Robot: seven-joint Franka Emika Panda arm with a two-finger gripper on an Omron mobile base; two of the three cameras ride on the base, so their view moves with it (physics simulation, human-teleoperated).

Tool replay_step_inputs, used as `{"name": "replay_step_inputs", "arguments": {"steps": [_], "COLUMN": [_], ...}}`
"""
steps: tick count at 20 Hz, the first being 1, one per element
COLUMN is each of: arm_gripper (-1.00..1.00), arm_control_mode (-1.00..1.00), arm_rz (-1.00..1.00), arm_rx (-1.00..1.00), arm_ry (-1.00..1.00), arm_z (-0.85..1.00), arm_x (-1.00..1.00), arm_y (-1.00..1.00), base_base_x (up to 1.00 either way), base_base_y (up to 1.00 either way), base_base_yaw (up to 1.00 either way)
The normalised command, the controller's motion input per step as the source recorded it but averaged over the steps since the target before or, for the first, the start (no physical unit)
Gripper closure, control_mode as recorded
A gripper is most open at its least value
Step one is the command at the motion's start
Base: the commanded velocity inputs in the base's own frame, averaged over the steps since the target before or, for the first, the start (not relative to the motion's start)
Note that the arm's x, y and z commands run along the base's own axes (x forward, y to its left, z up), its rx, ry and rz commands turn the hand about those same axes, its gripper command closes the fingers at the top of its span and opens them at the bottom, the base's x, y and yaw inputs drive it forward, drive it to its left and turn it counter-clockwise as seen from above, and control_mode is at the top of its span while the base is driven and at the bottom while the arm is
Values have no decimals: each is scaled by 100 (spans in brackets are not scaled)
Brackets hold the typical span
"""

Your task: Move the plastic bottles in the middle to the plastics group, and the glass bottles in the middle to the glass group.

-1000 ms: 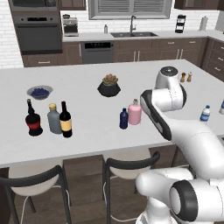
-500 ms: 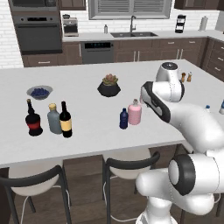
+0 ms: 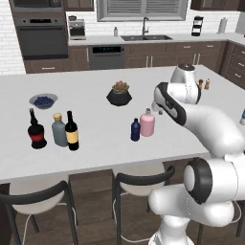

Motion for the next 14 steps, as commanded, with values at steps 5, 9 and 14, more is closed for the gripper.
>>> {"name": "replay_step_inputs", "arguments": {"steps": [5,9,14], "arm_gripper": [-100,-100,-100], "arm_control_mode": [-100,-100,-100], "arm_rz": [11,11,10], "arm_rx": [0,0,0], "arm_ry": [0,2,5], "arm_z": [-1,0,-11], "arm_x": [51,47,38], "arm_y": [0,6,15], "base_base_x": [0,0,0], "base_base_y": [0,0,0], "base_base_yaw": [0,0,0]}}
